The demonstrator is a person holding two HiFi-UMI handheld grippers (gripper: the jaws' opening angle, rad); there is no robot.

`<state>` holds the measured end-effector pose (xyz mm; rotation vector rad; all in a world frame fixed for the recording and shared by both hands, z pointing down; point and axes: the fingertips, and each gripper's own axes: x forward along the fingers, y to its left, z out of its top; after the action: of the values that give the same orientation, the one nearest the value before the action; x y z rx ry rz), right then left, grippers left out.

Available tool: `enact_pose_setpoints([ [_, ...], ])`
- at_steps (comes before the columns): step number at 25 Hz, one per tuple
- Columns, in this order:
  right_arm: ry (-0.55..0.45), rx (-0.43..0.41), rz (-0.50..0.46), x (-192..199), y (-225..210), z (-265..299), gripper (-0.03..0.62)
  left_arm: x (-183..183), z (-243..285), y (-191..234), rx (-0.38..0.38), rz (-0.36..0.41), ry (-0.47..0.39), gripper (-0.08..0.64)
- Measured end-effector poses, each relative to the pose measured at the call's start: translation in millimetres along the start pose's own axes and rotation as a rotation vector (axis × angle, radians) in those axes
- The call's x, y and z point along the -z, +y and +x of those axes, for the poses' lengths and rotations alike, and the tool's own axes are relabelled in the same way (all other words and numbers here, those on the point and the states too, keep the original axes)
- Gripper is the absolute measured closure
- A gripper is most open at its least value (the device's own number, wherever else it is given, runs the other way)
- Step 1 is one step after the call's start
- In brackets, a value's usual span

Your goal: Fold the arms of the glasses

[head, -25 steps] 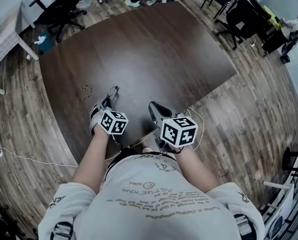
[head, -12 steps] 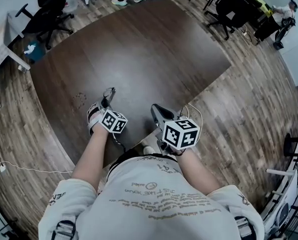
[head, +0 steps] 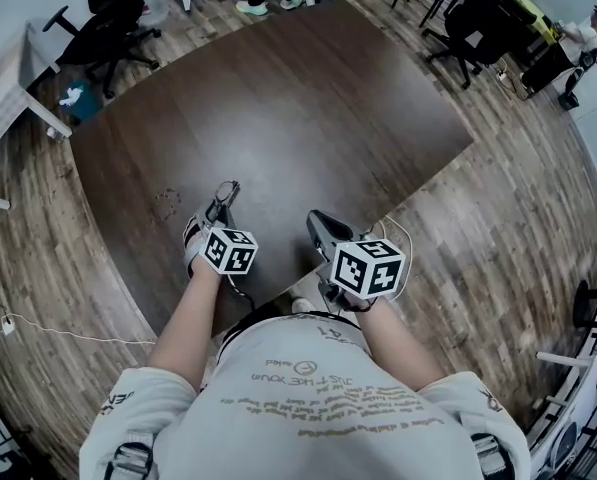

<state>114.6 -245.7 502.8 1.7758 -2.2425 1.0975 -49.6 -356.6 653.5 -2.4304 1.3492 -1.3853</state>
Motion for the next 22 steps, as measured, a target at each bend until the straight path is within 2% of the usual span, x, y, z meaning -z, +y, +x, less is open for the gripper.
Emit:
enact_pose_setpoints([
  [2,0.004,-0.024,-0.009,-1.8,3.7,3.3,0.575,-10.0,-15.4,7.9,0.017,-0.15,-0.037,0.457],
  [4,0.013,-0.031,-0.053,-4.1,7.7,7.5,0.575,-20.6,-32.4,17.3,0.025,-0.269,-0.065,0.529],
  [8,-0.012,-0.034,-0.205,-17.1,24.2,11.4,0.577,-46.3,-70.1,25.3,0.075,-0.415,-0.121,0.545],
  [11,-0.061,-0.071,-0.3,-31.7,45.6,14.4,0.577,-64.2,-99.5,30.1,0.091,-0.476,-0.176,0.546],
  [15,-0.127,-0.129,-0.349,-50.2,73.4,14.0,0.578,-88.9,-141.5,35.7,0.093,-0.531,-0.28,0.546],
  [22,-0.259,-0.237,-0.423,-87.7,116.6,-0.4,0.58,-128.5,-213.7,53.5,0.012,-0.579,-0.421,0.546],
])
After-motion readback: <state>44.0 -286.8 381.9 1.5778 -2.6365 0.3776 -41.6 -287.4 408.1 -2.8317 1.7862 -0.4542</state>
